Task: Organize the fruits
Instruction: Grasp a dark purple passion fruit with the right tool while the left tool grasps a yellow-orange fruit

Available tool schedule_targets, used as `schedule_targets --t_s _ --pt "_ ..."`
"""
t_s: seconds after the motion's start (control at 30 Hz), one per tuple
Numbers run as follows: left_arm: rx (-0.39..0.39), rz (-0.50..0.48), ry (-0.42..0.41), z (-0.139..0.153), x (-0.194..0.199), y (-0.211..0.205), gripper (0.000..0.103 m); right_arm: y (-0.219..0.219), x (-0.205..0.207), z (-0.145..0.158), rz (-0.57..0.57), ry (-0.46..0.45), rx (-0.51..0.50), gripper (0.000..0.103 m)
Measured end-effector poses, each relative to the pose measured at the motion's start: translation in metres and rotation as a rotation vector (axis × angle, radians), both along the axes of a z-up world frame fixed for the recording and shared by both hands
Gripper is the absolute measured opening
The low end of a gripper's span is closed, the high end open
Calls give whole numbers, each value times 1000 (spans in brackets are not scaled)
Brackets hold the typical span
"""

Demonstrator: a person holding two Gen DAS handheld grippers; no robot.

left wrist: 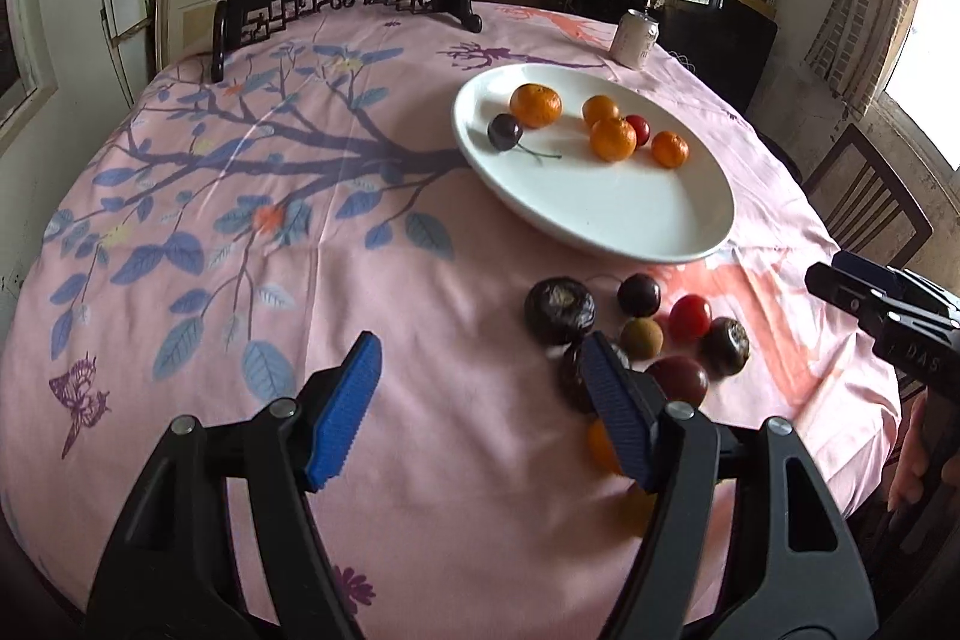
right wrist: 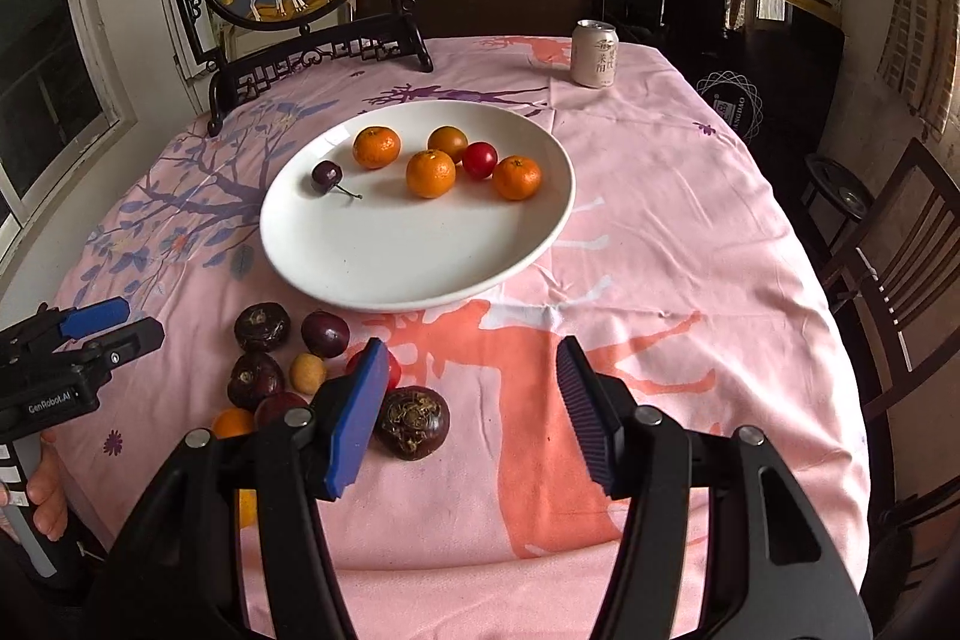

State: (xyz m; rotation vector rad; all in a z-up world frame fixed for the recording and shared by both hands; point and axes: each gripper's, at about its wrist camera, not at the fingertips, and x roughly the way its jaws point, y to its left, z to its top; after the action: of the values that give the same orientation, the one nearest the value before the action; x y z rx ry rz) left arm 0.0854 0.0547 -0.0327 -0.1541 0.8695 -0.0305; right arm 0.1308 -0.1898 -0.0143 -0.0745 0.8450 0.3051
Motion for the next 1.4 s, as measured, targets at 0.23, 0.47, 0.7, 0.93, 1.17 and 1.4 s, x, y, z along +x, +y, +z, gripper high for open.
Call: schedule_targets --t_s 0.23,0.47,0.7,0.93,1.17,1.4 --pt "-23 -23 29 -12 -24 4 81 13 -11 -24 37 54 -33 58" --pt "-19 -84 33 -16 -39 -9 91 26 -5 -58 54 128 -63 58" --pt "-31 -136 37 -13 -48 -19 93 35 5 -75 72 110 -72 46" --pt "-9 -205 89 -24 -46 -51 93 15 -9 -61 56 97 -24 42" --pt "9 -248 131 -34 -45 -75 93 -21 -36 -53 9 90 66 42" --pt "15 -219 148 -44 -32 -83 74 -25 -52 -46 46 72 112 42"
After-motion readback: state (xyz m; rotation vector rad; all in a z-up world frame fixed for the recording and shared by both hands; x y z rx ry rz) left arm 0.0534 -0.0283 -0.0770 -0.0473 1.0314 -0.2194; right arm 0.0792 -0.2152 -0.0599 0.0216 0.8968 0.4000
